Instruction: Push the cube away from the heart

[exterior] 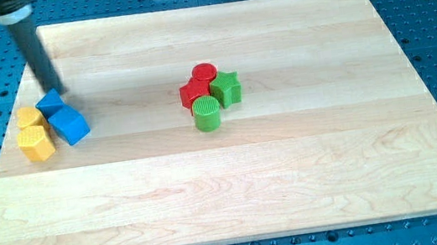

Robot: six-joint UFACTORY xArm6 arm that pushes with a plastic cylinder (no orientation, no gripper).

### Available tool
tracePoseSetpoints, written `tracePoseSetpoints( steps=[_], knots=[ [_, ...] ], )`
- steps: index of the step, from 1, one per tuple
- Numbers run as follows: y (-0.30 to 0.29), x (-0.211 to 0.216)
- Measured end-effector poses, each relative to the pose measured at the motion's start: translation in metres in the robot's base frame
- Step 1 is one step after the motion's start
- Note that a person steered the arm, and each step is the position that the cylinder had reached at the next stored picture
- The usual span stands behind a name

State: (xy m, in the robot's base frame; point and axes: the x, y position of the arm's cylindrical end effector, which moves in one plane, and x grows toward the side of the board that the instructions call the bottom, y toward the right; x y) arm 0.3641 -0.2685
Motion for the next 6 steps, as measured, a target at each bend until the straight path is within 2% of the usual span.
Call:
tracePoseSetpoints(
  steps=[1,2,4,5,6],
  knots=[
    [-0.027,0.053],
    [-0.010,0.068],
    [0.072,0.073],
    [0.145,0.096],
    [0.112,0.126]
  ],
)
